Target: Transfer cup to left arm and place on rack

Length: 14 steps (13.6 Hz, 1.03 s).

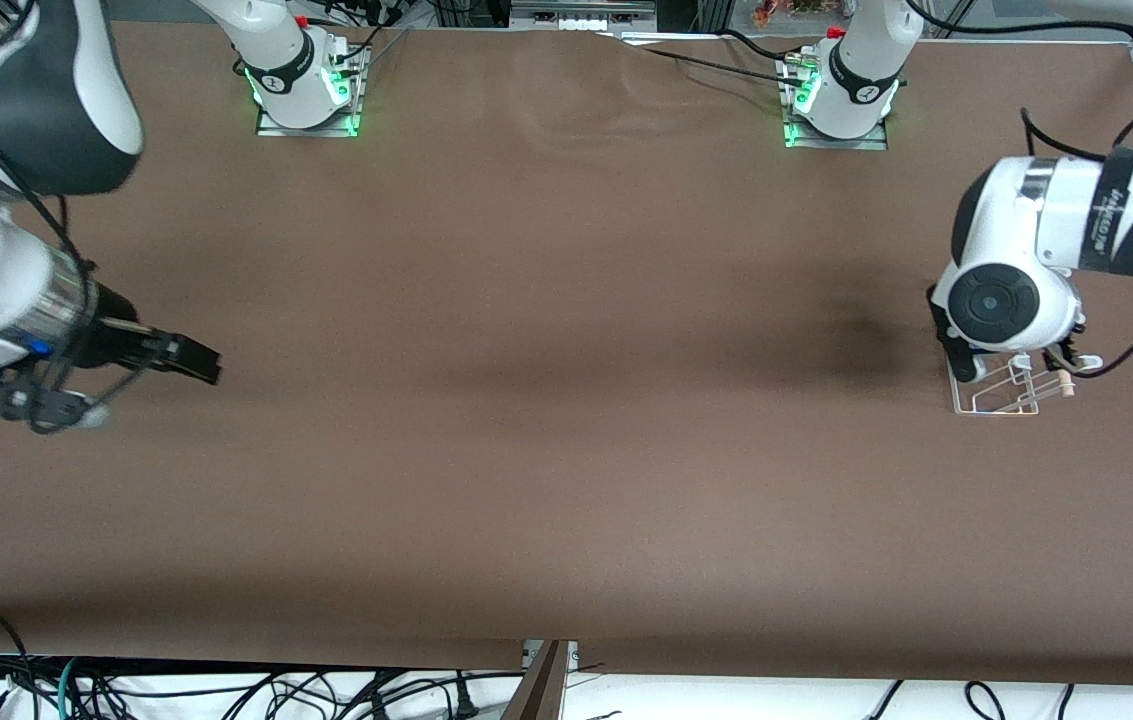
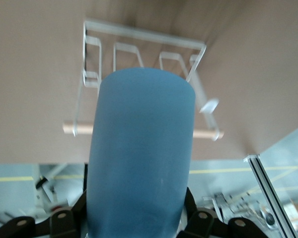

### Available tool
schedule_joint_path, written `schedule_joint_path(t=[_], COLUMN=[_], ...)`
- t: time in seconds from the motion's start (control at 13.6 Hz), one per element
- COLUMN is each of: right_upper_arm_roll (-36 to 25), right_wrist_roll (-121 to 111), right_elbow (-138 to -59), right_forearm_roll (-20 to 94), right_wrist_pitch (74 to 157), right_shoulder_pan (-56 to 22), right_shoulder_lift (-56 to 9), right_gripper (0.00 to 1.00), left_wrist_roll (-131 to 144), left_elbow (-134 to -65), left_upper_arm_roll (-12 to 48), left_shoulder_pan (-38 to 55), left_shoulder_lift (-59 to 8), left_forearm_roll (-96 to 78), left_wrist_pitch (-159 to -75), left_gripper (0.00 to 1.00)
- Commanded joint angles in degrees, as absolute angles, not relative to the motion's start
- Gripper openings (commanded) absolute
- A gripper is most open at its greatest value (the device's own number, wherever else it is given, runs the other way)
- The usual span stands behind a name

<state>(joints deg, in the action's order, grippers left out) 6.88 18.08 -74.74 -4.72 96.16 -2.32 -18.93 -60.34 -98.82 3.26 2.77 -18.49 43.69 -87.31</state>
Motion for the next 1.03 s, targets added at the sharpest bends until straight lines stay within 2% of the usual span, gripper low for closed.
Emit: schedule_joint_path(t=[0.0,0.44,0.95], right_upper_arm_roll=[6.86,6.59,6.33], right_wrist_roll=[16.88,8.18,4.22], right_elbow=[-80.32,-84.81,-83.41], right_forearm_roll=[-7.82,-7.65,-5.80], right_wrist_pitch=[96.42,93.43,91.76], right_shoulder_pan=[-2.02,1.75,2.64], right_shoulder_lift=[-13.37,-8.62,-9.58], right_gripper=[1.00,1.00,1.00], left_wrist_roll=[-56.97,-48.89,-45.53], left_elbow=[-99.49,-99.49,-99.58], left_upper_arm_roll=[4.13,4.57,4.66], left_shoulder_pan=[0.70,2.63,3.25], left_shoulder_lift=[-18.80,-22.93,-25.31], left_forearm_roll=[49.90,54.30,56.69], left_wrist_pitch=[-86.92,-87.10,-88.15], left_gripper=[0.00,0.00,0.00])
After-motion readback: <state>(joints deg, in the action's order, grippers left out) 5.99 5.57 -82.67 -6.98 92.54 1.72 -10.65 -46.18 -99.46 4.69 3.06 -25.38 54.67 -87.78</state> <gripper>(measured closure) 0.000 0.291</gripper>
